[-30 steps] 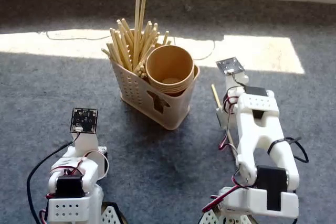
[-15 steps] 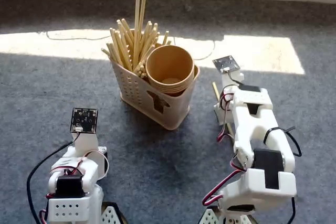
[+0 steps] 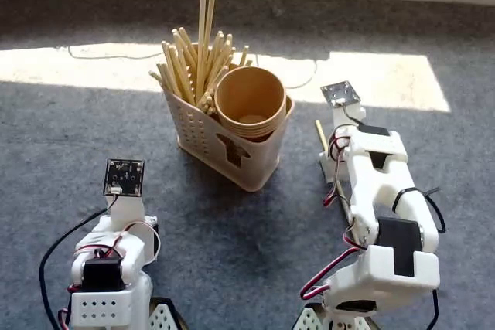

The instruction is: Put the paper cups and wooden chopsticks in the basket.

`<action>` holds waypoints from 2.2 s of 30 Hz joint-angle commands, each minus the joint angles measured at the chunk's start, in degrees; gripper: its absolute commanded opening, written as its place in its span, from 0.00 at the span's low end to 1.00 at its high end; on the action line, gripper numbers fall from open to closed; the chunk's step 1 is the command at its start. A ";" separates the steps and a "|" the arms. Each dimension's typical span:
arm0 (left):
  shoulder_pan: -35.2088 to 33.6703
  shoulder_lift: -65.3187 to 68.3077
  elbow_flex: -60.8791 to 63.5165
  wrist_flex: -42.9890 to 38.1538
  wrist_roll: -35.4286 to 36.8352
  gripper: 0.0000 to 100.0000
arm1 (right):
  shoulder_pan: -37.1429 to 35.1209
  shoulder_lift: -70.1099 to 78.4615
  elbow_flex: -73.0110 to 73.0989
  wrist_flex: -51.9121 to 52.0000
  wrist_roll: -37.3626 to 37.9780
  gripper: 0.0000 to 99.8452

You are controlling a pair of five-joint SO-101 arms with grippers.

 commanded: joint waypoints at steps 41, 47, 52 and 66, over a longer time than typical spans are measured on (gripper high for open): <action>0.75 -0.66 1.01 0.26 0.26 0.01 | 2.59 -81.27 10.24 17.36 -15.12 0.01; 0.75 -0.66 1.01 0.26 0.26 0.01 | 2.24 -82.24 10.24 9.98 -19.52 0.01; 0.75 -0.66 1.01 0.26 0.26 0.01 | 2.15 -82.33 10.15 5.58 -22.95 0.01; 0.75 -0.66 1.01 0.26 0.26 0.01 | -8.92 -82.33 10.15 -9.01 -27.16 0.01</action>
